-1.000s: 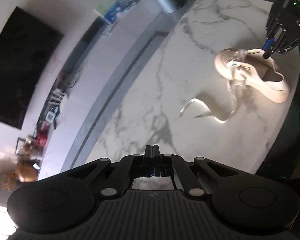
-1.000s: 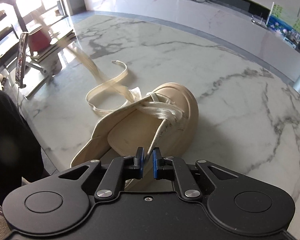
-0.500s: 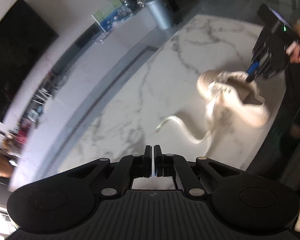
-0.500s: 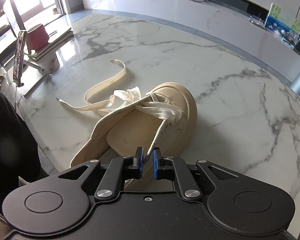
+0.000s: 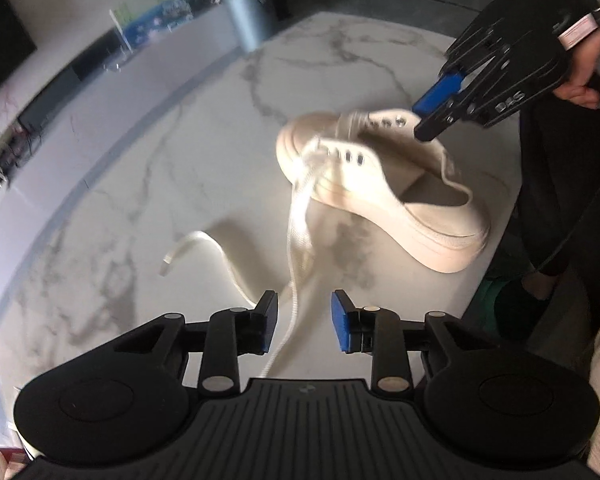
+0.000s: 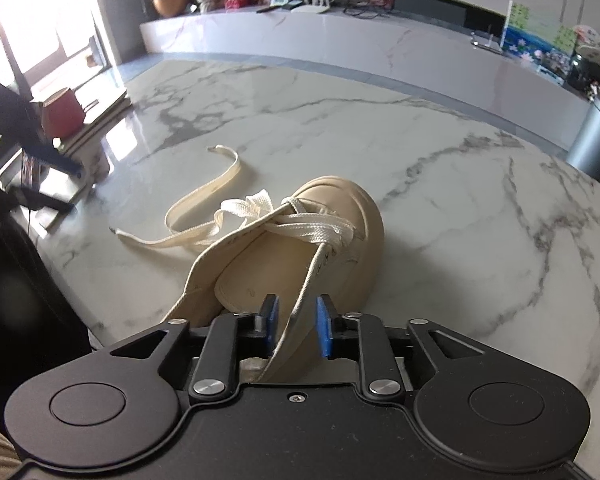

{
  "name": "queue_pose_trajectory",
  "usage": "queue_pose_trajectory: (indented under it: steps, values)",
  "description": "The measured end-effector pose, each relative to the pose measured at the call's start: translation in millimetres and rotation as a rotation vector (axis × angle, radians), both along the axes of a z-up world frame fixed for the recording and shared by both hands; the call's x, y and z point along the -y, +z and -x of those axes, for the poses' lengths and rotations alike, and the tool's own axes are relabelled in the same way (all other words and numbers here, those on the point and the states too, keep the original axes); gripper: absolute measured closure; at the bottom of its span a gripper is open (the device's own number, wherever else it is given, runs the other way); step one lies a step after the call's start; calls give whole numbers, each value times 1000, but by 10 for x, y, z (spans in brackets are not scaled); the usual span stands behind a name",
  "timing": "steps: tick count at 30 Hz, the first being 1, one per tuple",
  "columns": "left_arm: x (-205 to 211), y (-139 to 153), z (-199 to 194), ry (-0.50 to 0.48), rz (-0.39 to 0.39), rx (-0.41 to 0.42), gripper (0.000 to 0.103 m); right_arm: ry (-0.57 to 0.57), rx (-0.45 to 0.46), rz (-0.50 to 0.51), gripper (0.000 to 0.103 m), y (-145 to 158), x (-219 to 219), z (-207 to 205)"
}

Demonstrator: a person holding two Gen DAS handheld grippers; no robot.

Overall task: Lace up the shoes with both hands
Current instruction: 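Pull the white lace through the eyelet with the left tool, away from the shoe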

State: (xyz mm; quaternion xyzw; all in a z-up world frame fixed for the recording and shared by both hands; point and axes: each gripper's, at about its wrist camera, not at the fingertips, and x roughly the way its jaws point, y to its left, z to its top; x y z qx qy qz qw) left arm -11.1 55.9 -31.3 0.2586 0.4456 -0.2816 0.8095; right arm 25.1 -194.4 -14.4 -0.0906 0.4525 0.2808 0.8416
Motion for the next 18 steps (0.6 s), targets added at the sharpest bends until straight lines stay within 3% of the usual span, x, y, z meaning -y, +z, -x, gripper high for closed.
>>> queue_pose_trajectory:
  steps: [4, 8, 16, 18]
  values:
    - [-38, -294, -110, 57, 12, -30, 74, -50, 4, -7, 77, -45, -5, -32]
    - [-69, -453, -274, 115, -34, -92, 74, -90, -4, -11, 77, -104, 3, -89]
    - [-83, -584, -474, 96, -13, -164, 74, -84, -16, -18, 77, -185, -46, -142]
    - [-61, -645, -497, 87, -15, -185, 81, -83, -16, -15, 77, -201, -56, -140]
